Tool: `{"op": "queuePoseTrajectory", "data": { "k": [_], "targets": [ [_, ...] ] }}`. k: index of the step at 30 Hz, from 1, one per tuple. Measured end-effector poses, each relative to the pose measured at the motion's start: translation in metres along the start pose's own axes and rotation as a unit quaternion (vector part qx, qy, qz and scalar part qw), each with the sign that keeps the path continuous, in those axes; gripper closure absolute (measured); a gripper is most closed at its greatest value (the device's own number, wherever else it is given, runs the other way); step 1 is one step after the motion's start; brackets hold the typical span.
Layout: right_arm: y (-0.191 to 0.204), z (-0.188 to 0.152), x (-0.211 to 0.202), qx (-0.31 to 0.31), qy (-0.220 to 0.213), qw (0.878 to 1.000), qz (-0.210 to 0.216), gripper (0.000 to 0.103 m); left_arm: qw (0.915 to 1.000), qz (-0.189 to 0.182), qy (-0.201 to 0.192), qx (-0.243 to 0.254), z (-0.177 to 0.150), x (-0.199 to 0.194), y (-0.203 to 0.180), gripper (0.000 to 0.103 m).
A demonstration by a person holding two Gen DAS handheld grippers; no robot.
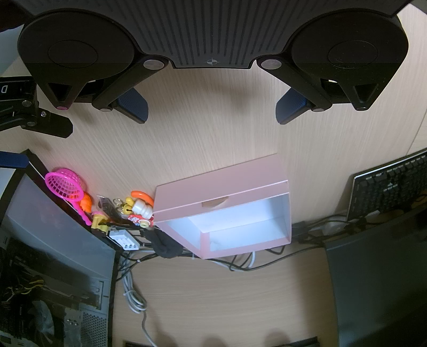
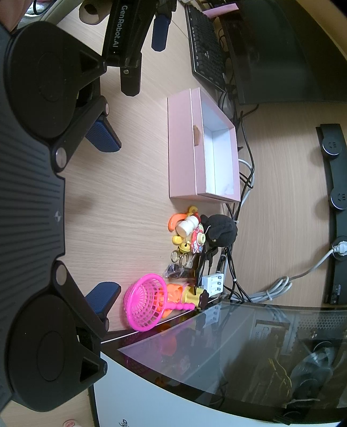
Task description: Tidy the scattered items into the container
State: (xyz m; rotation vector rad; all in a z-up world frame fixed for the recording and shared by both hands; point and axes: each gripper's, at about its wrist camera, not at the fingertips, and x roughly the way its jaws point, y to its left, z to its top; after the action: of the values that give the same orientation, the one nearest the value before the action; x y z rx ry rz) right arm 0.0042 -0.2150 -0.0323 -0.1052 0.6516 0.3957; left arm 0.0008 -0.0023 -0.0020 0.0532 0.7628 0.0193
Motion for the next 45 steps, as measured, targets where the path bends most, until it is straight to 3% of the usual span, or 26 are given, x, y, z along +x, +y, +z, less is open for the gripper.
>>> {"op": "queuePoseTrajectory", "data": {
  "k": [28, 45],
  "targets": [
    [-0.002, 0.000, 0.005, 0.000, 0.004, 1.000, -0.002, 0.000, 1.0000, -0.001, 0.004, 0.000, 0.001, 0.004, 0.000, 0.000],
    [0.006, 0.004, 0.004, -0.030, -0.002, 0.999, -0.033, 0.000, 0.9995, -0.023, 0.023, 0.005, 0.005, 0.019, 0.007, 0.000]
  ]
}}
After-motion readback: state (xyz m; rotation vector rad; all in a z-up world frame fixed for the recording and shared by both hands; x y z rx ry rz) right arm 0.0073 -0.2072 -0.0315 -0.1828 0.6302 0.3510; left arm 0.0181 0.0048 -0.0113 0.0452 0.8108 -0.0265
